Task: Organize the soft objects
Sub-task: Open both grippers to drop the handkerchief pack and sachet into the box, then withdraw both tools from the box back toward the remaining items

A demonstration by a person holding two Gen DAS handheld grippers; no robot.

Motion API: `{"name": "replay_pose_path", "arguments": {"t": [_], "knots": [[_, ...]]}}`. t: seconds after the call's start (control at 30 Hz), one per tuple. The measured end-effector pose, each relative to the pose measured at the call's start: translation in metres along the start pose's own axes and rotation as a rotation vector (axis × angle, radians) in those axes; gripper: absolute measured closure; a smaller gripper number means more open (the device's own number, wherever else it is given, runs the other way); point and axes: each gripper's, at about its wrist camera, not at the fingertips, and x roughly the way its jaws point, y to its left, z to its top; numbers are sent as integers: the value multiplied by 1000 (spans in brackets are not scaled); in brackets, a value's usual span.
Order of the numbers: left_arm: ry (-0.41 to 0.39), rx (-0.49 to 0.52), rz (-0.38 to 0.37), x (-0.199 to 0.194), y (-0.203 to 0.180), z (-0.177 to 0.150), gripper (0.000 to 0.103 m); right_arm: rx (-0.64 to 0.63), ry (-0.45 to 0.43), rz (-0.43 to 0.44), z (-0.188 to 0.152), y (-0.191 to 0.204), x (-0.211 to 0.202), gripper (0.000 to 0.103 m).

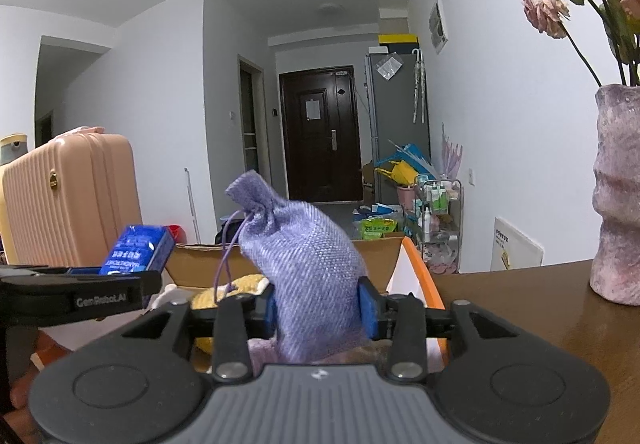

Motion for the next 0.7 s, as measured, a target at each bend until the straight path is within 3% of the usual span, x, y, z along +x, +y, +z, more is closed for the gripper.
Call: {"name": "replay_pose_path", "arguments": {"t": [0.07, 0.1, 0.17, 0.23, 0.3, 0.7], "knots": [[0, -1, 6, -1, 0, 0, 22, 5, -2, -7, 1, -1, 0, 58], [-1, 3, 15, -1, 0, 0, 19, 10, -1, -7, 1, -1, 0, 55], [-21, 1, 40, -5, 0, 1, 10, 18, -5, -17, 1, -2, -1, 31], [-45, -4, 49, -8, 0, 2, 0, 24, -23, -30, 0, -3, -3, 14], [-51, -4, 55, -9, 0, 2, 0, 34, -41, -42, 1, -4, -6, 2], [-59, -9, 92, -10, 0, 2, 0, 45, -45, -71, 0, -6, -8, 0]]}}
